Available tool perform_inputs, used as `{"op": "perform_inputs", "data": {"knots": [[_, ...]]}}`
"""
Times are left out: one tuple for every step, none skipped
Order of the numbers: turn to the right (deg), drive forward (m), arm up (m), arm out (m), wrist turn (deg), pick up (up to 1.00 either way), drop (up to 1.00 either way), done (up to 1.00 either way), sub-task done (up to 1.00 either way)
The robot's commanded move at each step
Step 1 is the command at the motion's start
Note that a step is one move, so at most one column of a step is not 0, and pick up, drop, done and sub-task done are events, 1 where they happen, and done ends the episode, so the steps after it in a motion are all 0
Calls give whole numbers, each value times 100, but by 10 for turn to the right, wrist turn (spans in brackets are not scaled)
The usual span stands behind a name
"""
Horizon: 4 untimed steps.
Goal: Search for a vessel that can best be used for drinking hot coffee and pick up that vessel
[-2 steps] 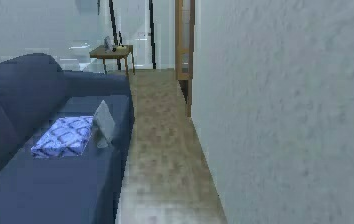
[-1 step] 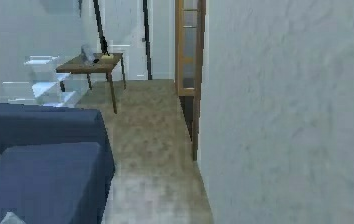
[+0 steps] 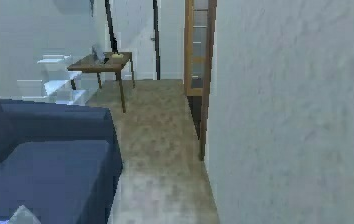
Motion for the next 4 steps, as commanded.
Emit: {"op": "perform_inputs", "data": {"knots": [[0,100,0,0,0,0,0,0,0],[0,95,0,0,0,0,0,0,0],[-390,0,0,0,0,0,0,0,0],[0,10,0,0,0,0,0,0,0]]}}
